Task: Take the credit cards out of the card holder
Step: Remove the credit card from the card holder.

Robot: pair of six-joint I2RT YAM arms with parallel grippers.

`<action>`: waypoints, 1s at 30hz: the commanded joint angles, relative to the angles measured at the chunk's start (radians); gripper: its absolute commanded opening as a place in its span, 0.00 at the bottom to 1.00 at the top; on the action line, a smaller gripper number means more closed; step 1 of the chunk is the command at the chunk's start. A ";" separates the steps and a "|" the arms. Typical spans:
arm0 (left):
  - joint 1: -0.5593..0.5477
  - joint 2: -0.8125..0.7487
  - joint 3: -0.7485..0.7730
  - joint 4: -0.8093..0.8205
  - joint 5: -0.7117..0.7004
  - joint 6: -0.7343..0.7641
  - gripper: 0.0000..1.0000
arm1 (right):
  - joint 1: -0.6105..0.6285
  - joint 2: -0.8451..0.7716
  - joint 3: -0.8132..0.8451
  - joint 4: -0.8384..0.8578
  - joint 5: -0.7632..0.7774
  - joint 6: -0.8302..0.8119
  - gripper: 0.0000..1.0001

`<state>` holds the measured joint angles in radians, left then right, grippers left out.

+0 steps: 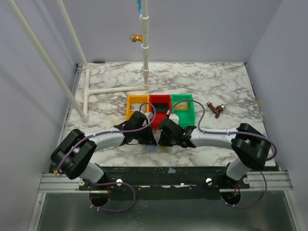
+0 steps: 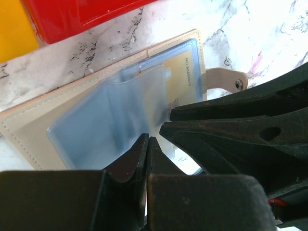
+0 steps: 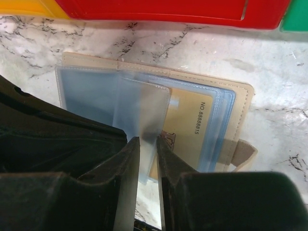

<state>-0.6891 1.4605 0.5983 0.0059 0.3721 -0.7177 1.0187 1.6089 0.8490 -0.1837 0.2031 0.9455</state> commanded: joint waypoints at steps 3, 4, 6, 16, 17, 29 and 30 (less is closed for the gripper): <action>0.006 -0.079 0.007 -0.076 -0.043 0.035 0.00 | -0.002 0.013 0.000 0.024 -0.015 0.014 0.20; 0.008 -0.092 0.008 -0.087 -0.047 0.038 0.00 | -0.002 0.013 0.000 0.027 -0.016 0.012 0.19; 0.012 -0.123 0.011 -0.113 -0.056 0.047 0.00 | -0.002 0.012 0.002 0.030 -0.018 0.010 0.17; 0.038 -0.261 0.021 -0.236 -0.108 0.085 0.00 | -0.001 0.026 0.020 0.041 -0.031 0.001 0.13; 0.041 -0.272 0.019 -0.241 -0.108 0.088 0.01 | -0.002 0.027 0.024 0.041 -0.033 0.000 0.13; 0.049 -0.359 0.016 -0.293 -0.093 0.096 0.02 | -0.002 0.034 0.063 0.053 -0.046 -0.016 0.13; 0.049 -0.365 0.015 -0.295 -0.092 0.096 0.02 | -0.002 0.038 0.068 0.053 -0.048 -0.019 0.13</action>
<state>-0.6434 1.1313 0.5983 -0.2577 0.2951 -0.6357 1.0187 1.6253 0.8829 -0.1543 0.1776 0.9413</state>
